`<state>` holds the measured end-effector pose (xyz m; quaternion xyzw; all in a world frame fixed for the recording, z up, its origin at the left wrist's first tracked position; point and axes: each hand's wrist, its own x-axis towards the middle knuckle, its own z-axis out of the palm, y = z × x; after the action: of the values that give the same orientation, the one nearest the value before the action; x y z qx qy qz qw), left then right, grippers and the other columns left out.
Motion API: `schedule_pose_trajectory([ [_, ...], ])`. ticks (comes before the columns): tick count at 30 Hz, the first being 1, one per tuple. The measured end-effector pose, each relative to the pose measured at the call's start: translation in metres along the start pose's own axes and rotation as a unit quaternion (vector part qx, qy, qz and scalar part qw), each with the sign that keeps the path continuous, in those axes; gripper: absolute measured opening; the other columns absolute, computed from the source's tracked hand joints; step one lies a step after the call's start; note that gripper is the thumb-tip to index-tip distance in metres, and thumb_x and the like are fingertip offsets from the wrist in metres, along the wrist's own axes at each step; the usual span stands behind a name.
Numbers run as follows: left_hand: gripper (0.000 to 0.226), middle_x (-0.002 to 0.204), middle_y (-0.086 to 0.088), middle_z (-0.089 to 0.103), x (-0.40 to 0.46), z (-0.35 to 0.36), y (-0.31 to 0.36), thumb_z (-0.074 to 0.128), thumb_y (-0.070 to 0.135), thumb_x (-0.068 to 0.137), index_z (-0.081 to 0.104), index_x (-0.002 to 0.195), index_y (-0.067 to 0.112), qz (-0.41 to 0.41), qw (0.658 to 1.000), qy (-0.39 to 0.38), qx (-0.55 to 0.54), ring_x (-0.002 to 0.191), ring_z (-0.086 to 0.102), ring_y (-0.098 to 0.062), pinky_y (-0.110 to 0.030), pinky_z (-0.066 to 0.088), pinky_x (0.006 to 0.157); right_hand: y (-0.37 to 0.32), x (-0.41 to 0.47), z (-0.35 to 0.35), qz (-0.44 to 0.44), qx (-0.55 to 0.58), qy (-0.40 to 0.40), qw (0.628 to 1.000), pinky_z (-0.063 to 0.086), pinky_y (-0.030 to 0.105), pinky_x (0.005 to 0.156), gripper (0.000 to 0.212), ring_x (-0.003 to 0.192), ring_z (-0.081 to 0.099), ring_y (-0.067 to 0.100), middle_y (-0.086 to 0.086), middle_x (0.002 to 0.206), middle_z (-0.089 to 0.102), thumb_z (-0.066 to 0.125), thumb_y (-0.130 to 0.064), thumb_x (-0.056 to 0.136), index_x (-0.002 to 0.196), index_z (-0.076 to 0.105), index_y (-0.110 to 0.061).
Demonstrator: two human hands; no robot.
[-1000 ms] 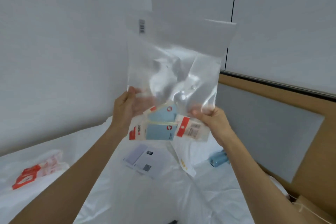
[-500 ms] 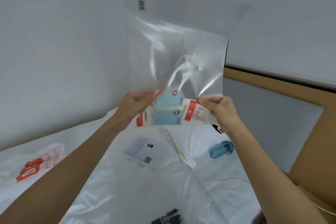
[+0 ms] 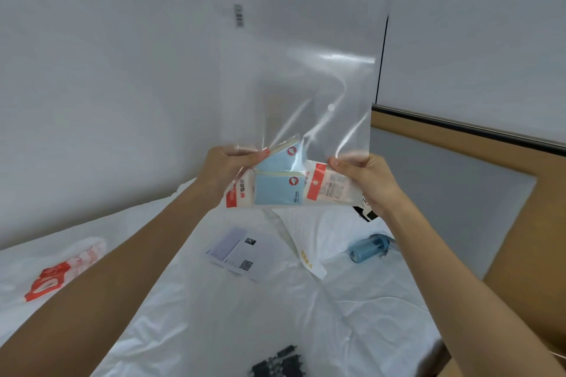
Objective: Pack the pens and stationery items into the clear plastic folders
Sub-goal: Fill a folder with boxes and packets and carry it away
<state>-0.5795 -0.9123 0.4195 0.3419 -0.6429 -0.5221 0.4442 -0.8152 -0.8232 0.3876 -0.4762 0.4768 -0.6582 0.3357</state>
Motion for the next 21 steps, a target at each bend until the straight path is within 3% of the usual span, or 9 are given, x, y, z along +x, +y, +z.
schedule_pose_trajectory([
  [2, 0.014, 0.086, -0.017, 0.072, 0.000, 0.000, 0.003, 0.081, 0.022, 0.067, 0.077, 0.074, 0.011, 0.010, 1.000, 0.003, 0.014, 0.084, 0.066, -0.039, -0.046, 0.052, 0.082, 0.001, 0.000, -0.004, 0.026, 0.014, -0.016, 0.999, 0.054, 0.039, 0.083, 0.053, 0.079, 0.069, 0.020, 0.009, 0.088, 0.073, 0.089, -0.036, 0.051, 0.091, 0.073, -0.004],
  [4, 0.003, 0.078, -0.010, 0.072, -0.001, 0.000, 0.004, 0.079, 0.015, 0.073, 0.076, 0.071, 0.013, 0.020, 0.999, 0.005, 0.031, 0.077, 0.066, -0.032, -0.039, 0.052, 0.077, 0.000, -0.001, -0.007, 0.038, 0.031, -0.047, 0.998, 0.057, 0.032, 0.077, 0.067, 0.086, 0.071, 0.022, 0.010, 0.094, 0.074, 0.093, -0.041, 0.036, 0.092, 0.075, -0.009],
  [7, 0.003, 0.071, -0.001, 0.072, -0.004, 0.003, 0.002, 0.077, 0.011, 0.076, 0.074, 0.077, 0.012, 0.036, 0.998, 0.013, 0.049, 0.067, 0.066, -0.021, -0.026, 0.052, 0.064, -0.005, -0.004, -0.008, 0.037, 0.038, -0.073, 0.996, 0.055, 0.025, 0.071, 0.054, 0.086, 0.071, 0.018, 0.006, 0.092, 0.075, 0.089, -0.027, 0.042, 0.092, 0.074, -0.011],
  [12, 0.003, 0.069, 0.002, 0.072, -0.006, 0.004, 0.001, 0.077, 0.014, 0.076, 0.074, 0.077, 0.014, 0.051, 0.997, 0.035, 0.049, 0.062, 0.066, -0.017, -0.024, 0.052, 0.059, -0.005, -0.009, -0.008, 0.051, -0.011, -0.053, 0.997, 0.054, 0.035, 0.083, 0.029, 0.090, 0.071, 0.024, 0.012, 0.093, 0.074, 0.078, -0.001, 0.066, 0.094, 0.072, -0.006],
  [15, 0.007, 0.072, -0.003, 0.073, -0.007, 0.004, -0.001, 0.077, 0.016, 0.076, 0.075, 0.080, 0.011, 0.045, 0.998, 0.026, 0.029, 0.065, 0.067, -0.020, -0.027, 0.052, 0.062, -0.002, -0.012, -0.007, 0.065, -0.018, -0.039, 0.997, 0.053, 0.036, 0.081, 0.016, 0.079, 0.072, 0.020, 0.009, 0.084, 0.075, 0.077, -0.003, 0.072, 0.087, 0.070, 0.000],
  [18, 0.021, 0.079, -0.005, 0.074, -0.011, 0.003, -0.001, 0.076, 0.020, 0.074, 0.074, 0.086, 0.004, 0.042, 0.999, -0.004, 0.007, 0.069, 0.068, -0.019, -0.025, 0.051, 0.062, -0.002, -0.015, -0.004, 0.054, 0.012, -0.024, 0.998, 0.053, 0.042, 0.084, 0.048, 0.078, 0.071, 0.021, 0.008, 0.083, 0.075, 0.086, -0.021, 0.057, 0.089, 0.067, 0.009],
  [19, 0.019, 0.080, -0.004, 0.074, -0.013, 0.003, 0.000, 0.075, 0.021, 0.076, 0.073, 0.088, 0.005, 0.046, 0.999, -0.012, 0.004, 0.069, 0.068, -0.016, -0.023, 0.051, 0.061, -0.003, -0.016, -0.004, 0.048, 0.017, -0.021, 0.998, 0.053, 0.042, 0.084, 0.051, 0.079, 0.070, 0.022, 0.009, 0.084, 0.074, 0.087, -0.028, 0.051, 0.087, 0.070, 0.004],
  [21, 0.009, 0.078, 0.003, 0.071, -0.016, 0.003, 0.004, 0.067, 0.022, 0.086, 0.071, 0.083, 0.014, 0.058, 0.998, -0.018, 0.014, 0.064, 0.065, -0.008, -0.018, 0.049, 0.058, -0.008, -0.017, -0.003, 0.030, 0.023, -0.027, 0.999, 0.053, 0.041, 0.081, 0.034, 0.075, 0.069, 0.022, 0.009, 0.081, 0.073, 0.082, -0.033, 0.056, 0.079, 0.075, -0.009],
])
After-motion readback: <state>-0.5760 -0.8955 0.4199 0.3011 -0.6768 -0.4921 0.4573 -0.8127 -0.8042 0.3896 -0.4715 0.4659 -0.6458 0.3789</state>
